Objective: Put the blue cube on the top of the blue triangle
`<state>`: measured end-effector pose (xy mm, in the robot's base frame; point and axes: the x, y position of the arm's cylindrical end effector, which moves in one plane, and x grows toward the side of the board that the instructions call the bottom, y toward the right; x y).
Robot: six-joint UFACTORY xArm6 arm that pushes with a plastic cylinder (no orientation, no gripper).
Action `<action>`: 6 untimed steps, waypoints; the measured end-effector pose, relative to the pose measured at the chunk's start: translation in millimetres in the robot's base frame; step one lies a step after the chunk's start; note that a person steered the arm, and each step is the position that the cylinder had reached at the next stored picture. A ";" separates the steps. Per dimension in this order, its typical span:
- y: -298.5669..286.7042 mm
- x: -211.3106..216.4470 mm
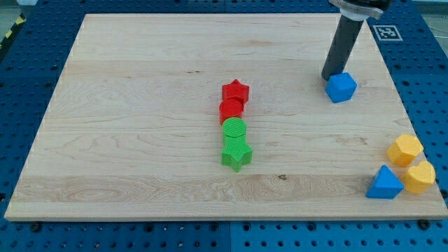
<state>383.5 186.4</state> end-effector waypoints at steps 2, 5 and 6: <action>0.0 17.7; 26.1 31.7; 33.6 31.7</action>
<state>415.2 220.0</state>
